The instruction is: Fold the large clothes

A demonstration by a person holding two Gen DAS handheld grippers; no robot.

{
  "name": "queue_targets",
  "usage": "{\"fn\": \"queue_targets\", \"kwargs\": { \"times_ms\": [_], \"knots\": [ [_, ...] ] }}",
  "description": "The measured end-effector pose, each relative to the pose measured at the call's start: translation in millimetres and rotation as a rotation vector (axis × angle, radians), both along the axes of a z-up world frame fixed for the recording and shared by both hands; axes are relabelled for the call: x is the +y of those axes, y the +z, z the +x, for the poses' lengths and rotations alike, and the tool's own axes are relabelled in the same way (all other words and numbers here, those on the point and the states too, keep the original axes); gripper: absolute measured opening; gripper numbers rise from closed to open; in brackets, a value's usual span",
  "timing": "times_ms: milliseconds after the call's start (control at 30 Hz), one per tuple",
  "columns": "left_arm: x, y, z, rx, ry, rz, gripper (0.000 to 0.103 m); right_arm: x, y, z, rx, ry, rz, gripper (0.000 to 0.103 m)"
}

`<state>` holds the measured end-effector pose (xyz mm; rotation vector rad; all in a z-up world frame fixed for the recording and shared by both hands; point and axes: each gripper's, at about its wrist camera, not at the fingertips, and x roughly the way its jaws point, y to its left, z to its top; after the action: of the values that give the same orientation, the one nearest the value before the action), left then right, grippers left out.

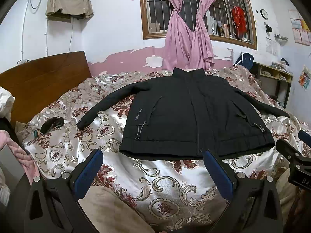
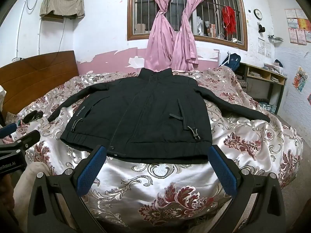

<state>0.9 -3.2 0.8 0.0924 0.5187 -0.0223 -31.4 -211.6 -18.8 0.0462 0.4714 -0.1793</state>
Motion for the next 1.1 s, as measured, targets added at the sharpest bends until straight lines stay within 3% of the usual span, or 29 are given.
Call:
{"fn": "queue_targets", "kwargs": {
  "times_ms": [1100],
  "knots": [
    [10,2,1,-0.006,0.002,-0.005,0.103,0,0,0,0.002,0.0,0.0,0.102]
  ]
}}
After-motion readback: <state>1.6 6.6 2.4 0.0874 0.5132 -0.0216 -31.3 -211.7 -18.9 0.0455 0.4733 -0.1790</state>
